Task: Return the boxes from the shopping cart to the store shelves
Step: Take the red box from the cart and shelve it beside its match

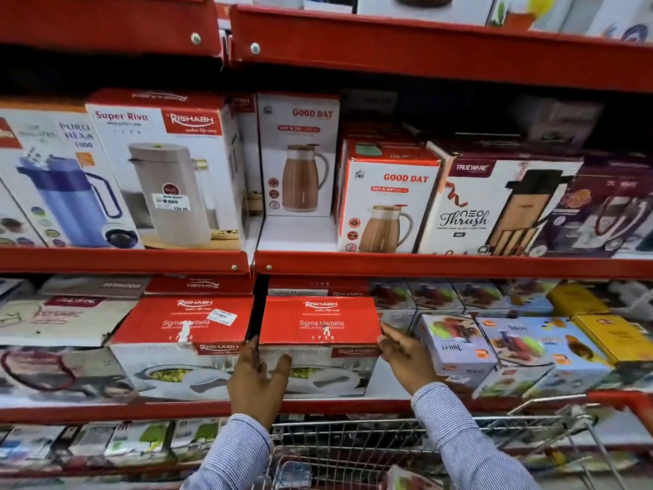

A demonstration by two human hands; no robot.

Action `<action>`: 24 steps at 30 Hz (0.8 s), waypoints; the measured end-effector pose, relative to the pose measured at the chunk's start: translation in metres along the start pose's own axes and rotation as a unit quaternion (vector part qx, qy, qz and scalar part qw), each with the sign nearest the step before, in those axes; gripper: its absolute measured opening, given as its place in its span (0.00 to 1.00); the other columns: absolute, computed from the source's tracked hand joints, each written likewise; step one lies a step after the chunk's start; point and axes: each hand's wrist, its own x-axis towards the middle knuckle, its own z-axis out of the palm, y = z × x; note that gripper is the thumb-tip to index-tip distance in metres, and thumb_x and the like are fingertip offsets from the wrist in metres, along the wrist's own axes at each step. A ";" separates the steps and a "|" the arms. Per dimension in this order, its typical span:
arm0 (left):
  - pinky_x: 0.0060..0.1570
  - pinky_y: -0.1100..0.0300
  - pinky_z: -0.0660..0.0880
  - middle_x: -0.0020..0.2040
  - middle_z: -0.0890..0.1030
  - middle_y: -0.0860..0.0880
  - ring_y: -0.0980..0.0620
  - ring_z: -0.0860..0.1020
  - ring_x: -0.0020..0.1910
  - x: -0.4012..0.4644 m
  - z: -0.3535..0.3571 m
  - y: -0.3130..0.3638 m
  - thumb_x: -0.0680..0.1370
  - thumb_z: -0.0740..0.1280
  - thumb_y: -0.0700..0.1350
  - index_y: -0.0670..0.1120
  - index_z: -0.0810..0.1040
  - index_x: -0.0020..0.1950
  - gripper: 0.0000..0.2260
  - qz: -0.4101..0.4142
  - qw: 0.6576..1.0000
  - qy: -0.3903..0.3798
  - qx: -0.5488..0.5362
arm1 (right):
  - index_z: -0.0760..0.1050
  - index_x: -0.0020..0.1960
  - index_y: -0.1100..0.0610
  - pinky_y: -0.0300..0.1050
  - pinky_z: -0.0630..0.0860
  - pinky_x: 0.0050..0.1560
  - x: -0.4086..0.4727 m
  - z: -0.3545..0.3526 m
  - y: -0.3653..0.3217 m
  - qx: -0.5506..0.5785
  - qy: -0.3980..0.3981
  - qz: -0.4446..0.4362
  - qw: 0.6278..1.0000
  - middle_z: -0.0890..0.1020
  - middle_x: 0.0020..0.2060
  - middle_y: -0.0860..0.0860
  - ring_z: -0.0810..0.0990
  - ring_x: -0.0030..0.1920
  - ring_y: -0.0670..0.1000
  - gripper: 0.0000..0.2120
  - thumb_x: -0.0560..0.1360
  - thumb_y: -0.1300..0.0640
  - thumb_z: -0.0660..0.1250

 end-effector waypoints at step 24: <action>0.65 0.48 0.72 0.68 0.74 0.38 0.38 0.74 0.66 -0.103 0.034 -0.173 0.72 0.74 0.51 0.38 0.69 0.69 0.31 -0.376 0.888 -0.240 0.110 | 0.76 0.58 0.57 0.59 0.75 0.62 -0.138 0.073 0.220 -0.066 -0.202 0.340 0.916 0.81 0.52 0.58 0.79 0.50 0.57 0.20 0.76 0.43 0.61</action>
